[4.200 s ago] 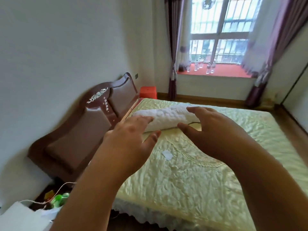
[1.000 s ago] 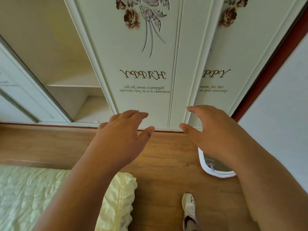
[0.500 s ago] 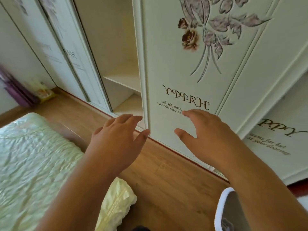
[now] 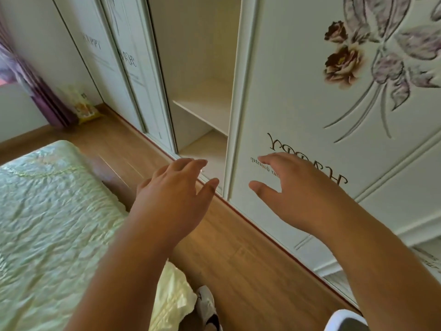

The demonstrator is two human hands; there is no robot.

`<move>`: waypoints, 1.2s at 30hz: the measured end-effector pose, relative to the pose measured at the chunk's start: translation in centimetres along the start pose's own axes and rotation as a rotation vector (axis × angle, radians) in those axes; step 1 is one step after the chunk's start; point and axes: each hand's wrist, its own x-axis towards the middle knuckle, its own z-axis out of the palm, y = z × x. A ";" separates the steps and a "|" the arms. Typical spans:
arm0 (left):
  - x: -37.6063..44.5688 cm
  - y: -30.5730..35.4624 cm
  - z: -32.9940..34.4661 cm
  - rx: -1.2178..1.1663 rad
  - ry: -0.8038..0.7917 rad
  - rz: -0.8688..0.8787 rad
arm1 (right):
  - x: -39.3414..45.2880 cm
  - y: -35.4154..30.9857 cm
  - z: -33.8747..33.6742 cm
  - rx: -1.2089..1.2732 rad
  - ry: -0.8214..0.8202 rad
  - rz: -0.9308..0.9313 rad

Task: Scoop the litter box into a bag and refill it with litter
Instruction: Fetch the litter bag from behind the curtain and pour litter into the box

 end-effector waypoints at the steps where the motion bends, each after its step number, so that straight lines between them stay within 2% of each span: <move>1: 1.6 -0.4 -0.4 -0.003 -0.002 0.004 | 1.7 -0.6 -0.2 0.001 0.001 -0.003; 7: 9.9 -2.9 -3.9 0.007 0.067 0.010 | 10.6 -4.6 -1.8 -0.026 0.030 -0.036; 17: 16.1 -8.9 -7.0 0.010 0.117 -0.093 | 21.3 -10.3 -1.9 -0.011 -0.006 -0.201; 25: 20.5 -12.7 -8.2 0.036 0.145 -0.337 | 32.4 -13.6 -0.2 0.037 -0.093 -0.409; 36: 30.3 -13.5 -11.4 0.088 0.276 -0.655 | 49.1 -16.9 -1.0 0.044 -0.213 -0.709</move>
